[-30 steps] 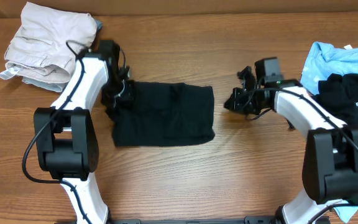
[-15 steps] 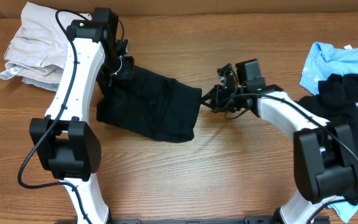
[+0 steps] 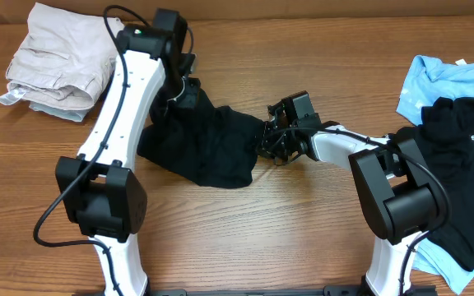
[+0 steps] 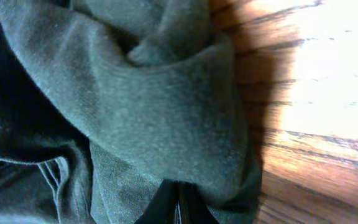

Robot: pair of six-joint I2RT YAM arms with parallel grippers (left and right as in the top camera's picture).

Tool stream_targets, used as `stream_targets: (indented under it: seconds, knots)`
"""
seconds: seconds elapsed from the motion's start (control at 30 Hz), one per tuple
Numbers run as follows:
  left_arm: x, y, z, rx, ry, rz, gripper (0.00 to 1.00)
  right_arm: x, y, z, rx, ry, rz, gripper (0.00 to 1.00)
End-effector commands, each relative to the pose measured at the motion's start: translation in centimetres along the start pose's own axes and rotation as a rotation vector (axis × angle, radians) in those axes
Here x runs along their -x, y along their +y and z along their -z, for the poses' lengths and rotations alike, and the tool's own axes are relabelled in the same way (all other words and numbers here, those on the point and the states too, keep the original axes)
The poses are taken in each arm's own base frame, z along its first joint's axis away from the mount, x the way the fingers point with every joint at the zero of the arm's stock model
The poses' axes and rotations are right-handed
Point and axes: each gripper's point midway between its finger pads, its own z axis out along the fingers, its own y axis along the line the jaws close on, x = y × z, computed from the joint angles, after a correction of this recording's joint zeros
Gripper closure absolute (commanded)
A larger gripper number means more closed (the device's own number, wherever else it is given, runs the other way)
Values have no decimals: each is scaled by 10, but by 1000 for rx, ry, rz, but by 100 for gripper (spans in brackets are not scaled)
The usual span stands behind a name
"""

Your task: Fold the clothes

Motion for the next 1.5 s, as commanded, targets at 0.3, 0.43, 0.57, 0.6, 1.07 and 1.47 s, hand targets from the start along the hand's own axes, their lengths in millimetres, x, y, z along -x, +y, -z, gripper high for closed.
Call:
stream_targets:
  seconds: [0.3,0.43,0.57,0.6,1.07,1.47]
  knots:
    - [-10,-88,-44,26,65,-164,96,-1,-14,-6,-30,8,-56,96]
    - [-19,-106,-81,44,134,-171,96,13,9,22,65,-17,-35,96]
    - [-26,-115,-103,32,187,-169,87,35,41,85,165,-107,-12,96]
    - [-27,-117,-105,22,194,-169,84,39,47,102,182,-134,-3,95]
    - [11,-137,7,-42,-8,-182,2,35,64,244,110,-434,82,63]
    - [49,-87,213,-135,-625,-2,0,-4,77,195,6,-302,269,44]
